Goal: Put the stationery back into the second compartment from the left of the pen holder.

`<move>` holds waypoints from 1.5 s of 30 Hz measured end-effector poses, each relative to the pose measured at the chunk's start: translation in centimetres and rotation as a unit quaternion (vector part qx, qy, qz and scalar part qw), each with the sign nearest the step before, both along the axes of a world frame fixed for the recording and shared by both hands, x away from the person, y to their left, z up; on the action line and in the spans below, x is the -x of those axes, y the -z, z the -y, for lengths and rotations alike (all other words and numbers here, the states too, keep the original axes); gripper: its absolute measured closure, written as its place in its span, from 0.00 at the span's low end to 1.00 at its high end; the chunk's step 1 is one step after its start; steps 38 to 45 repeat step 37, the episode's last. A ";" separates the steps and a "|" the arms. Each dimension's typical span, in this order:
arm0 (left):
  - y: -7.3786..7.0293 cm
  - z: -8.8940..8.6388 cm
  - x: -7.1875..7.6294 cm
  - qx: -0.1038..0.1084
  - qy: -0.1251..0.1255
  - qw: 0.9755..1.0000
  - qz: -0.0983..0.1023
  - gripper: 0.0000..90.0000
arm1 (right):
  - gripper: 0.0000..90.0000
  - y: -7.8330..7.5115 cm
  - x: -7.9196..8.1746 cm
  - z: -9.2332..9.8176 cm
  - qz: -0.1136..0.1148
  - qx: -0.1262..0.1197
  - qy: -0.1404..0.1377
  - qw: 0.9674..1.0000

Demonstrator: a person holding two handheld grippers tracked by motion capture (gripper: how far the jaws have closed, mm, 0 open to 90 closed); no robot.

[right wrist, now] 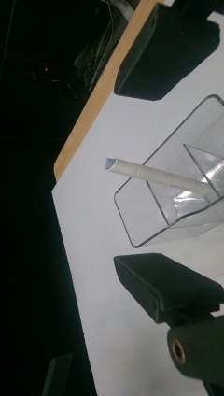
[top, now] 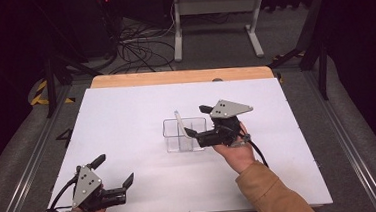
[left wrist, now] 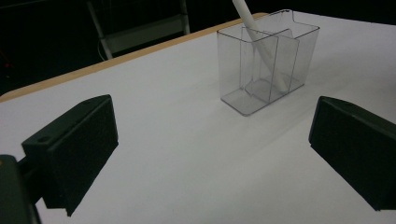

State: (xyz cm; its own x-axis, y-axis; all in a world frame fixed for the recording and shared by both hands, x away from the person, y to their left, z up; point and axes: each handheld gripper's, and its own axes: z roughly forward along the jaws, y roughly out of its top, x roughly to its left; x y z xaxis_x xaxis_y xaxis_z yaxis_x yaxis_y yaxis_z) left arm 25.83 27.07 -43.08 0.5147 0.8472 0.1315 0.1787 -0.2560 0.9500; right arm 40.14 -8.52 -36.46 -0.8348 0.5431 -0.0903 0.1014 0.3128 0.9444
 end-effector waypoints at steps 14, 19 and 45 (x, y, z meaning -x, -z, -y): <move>0.0 -0.1 0.1 0.002 0.000 1.000 0.002 0.02 | 0.03 -0.7 2.0 3.1 0.013 -0.012 0.000 1.000; -0.1 0.0 0.0 0.001 0.002 1.000 0.003 0.02 | 0.02 -0.2 3.4 5.8 0.015 -0.022 0.013 1.000; -0.5 -0.4 0.3 0.026 0.025 0.999 0.000 0.02 | 0.00 7.9 7.9 14.3 -0.013 -0.009 0.064 0.998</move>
